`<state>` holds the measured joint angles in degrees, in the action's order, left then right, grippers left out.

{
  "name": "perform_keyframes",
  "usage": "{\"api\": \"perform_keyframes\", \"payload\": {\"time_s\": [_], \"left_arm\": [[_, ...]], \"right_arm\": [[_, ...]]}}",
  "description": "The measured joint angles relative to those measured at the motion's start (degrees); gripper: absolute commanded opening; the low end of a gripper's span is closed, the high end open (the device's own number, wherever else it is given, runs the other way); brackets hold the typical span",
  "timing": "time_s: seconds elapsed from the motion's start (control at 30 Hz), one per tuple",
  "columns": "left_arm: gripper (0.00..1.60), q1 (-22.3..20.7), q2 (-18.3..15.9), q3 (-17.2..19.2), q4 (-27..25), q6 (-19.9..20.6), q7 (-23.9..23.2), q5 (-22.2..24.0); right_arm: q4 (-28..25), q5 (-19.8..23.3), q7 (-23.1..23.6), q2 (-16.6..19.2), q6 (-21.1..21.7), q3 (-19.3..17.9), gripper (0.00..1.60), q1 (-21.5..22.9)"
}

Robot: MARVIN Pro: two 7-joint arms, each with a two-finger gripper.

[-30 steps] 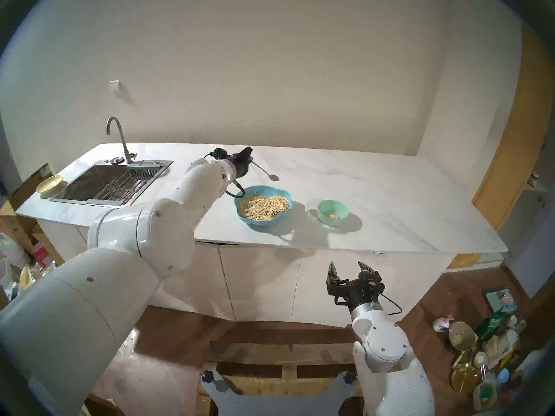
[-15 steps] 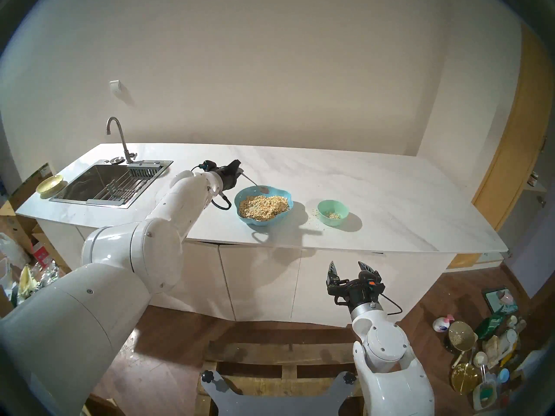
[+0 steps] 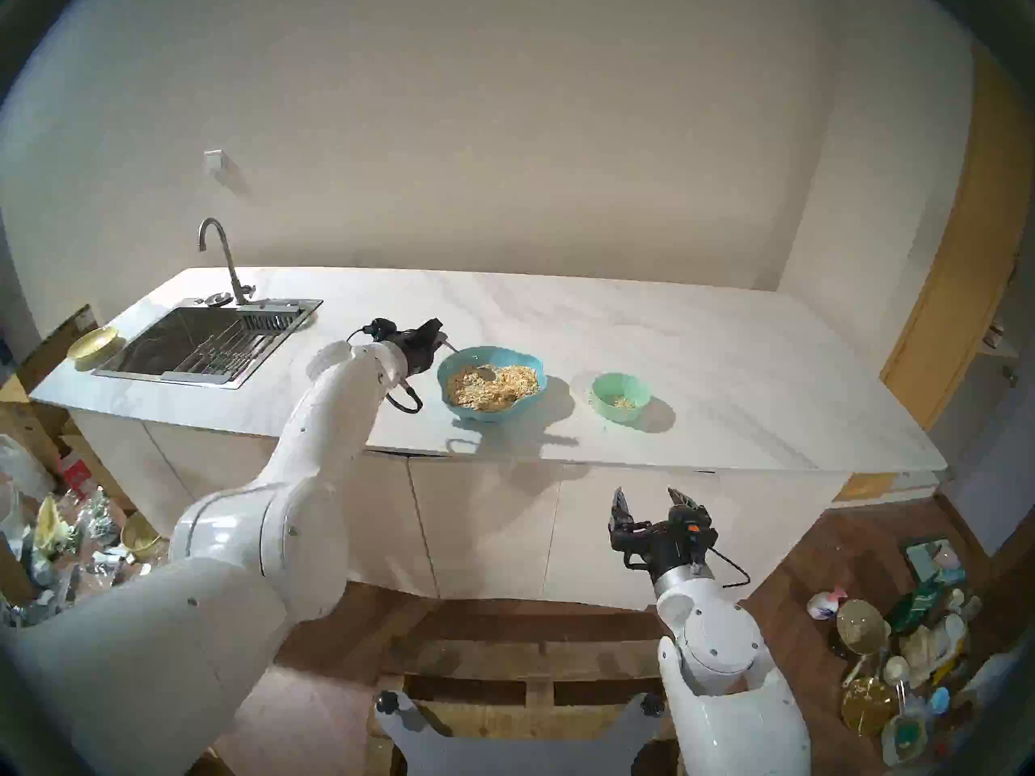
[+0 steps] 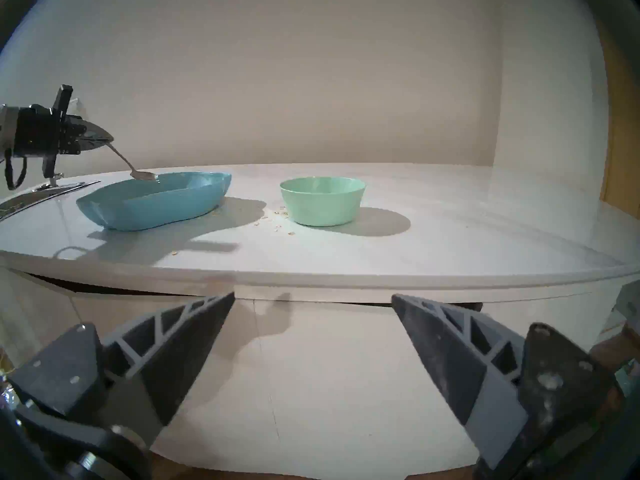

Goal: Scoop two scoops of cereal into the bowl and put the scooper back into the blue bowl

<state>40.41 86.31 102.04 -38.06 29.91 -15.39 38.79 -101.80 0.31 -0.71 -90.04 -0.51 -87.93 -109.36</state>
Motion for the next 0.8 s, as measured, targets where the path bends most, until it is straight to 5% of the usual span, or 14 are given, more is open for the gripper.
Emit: {"api": "perform_keyframes", "payload": {"time_s": [0.27,0.8], "left_arm": [[0.00,4.39,1.81,1.49,-10.49,3.70,7.79,1.01],[0.00,3.71,3.89,1.91,-8.70,4.75,11.85,1.66]], "right_arm": [[-0.01,0.00,0.00,0.00,0.00,0.00,1.60,-0.01],[-0.05,0.00,0.00,0.00,0.00,0.00,1.60,-0.02]]}}
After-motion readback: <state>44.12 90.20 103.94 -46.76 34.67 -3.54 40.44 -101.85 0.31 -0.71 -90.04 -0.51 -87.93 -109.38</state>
